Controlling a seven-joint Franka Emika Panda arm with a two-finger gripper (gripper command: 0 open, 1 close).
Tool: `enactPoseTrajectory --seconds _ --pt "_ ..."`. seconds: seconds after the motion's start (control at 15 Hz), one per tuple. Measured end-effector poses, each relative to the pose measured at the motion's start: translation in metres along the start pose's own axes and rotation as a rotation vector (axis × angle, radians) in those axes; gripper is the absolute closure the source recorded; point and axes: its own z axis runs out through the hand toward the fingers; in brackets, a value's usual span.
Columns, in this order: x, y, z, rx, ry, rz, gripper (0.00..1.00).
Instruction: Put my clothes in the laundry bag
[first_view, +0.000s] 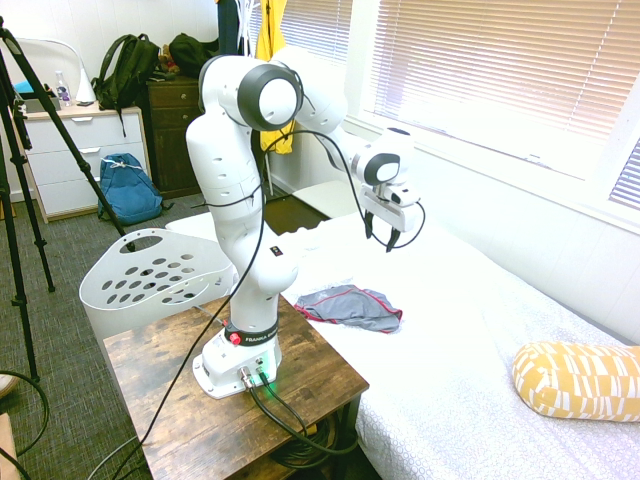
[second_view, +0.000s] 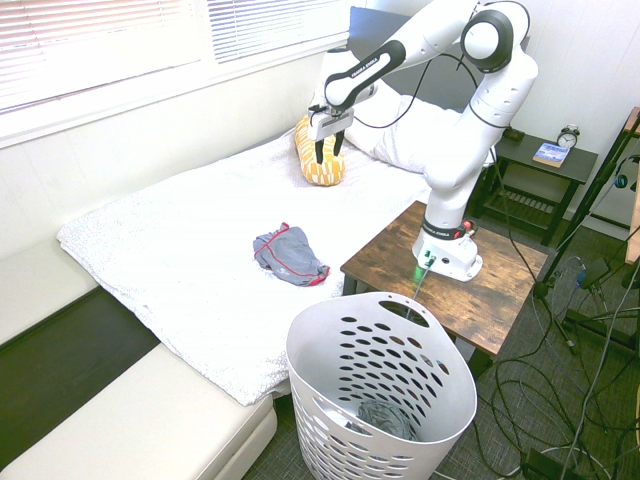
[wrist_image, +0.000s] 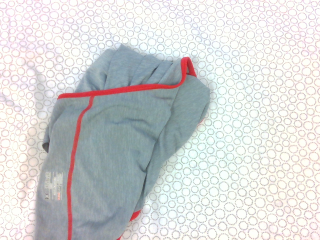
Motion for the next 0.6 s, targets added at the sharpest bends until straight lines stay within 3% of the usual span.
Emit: enactPoseTrajectory --seconds 0.33,0.6 --pt "0.003 -0.008 0.017 -0.004 0.007 -0.005 0.00" --pt "0.016 -0.023 0.093 0.024 0.013 -0.004 0.00"
